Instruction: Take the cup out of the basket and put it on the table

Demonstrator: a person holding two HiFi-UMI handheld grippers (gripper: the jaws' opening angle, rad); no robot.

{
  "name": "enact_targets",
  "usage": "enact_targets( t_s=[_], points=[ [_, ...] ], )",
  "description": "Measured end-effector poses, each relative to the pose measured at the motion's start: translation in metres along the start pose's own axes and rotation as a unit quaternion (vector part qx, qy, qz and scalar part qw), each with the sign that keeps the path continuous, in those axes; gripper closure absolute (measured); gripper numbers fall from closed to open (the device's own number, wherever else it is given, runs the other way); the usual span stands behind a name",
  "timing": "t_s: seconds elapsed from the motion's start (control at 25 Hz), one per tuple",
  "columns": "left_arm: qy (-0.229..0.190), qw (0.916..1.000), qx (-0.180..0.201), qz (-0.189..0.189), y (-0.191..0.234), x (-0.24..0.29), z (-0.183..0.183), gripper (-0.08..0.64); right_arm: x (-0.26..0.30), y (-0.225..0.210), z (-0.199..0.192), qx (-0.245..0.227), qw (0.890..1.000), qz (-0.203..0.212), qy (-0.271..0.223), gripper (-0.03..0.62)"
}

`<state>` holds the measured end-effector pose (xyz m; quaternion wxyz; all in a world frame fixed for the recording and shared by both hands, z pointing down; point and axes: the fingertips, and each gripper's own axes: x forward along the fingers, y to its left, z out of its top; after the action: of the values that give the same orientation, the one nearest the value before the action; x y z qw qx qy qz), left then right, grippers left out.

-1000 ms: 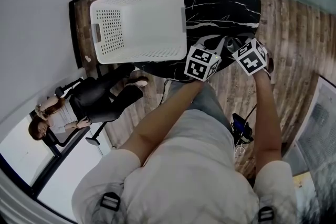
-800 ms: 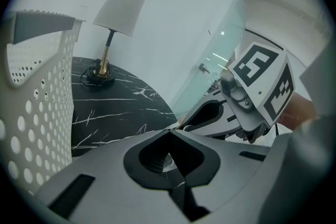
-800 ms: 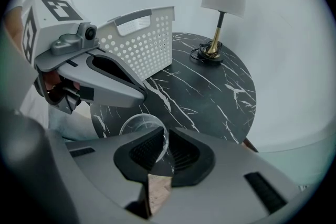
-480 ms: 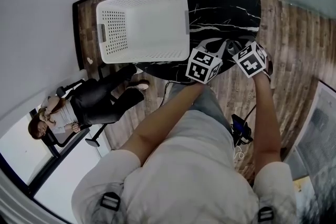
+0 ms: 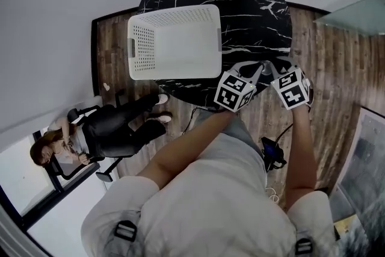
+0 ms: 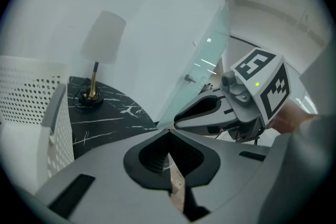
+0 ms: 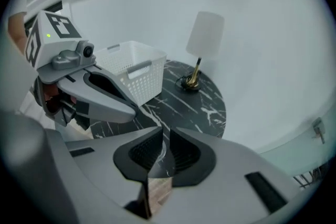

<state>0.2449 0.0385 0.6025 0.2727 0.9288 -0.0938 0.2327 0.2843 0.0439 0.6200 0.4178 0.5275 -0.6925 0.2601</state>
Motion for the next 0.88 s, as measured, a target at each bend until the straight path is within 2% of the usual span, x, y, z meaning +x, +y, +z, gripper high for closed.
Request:
enact_targets(
  t_s=[0.08,0.2,0.4,0.64,0.88],
  points=[
    [-0.020,0.9997,0.013,-0.011,-0.013,-0.018,0.019,0.555,-0.029,0.001,0.025,0.011,0.998,-0.023,-0.056,0.551],
    [-0.060,0.9973,0.036,-0.020,-0.027,-0.057,0.053,0.555,-0.074,0.013,0.067,0.022,0.989,-0.040,-0.139,0.552],
    [-0.130,0.9885,0.076,-0.015,-0.038,-0.134,0.105,0.555,-0.147,0.047,0.137,0.005,0.963,-0.056,-0.263,0.574],
    [-0.203,0.9741,0.100,-0.001,-0.044,-0.225,0.144,0.555,-0.206,0.094,0.195,-0.021,0.932,-0.039,-0.360,0.581],
    [-0.245,0.9620,0.121,0.007,-0.052,-0.293,0.161,0.555,-0.245,0.146,0.236,-0.026,0.906,-0.007,-0.422,0.583]
  ],
)
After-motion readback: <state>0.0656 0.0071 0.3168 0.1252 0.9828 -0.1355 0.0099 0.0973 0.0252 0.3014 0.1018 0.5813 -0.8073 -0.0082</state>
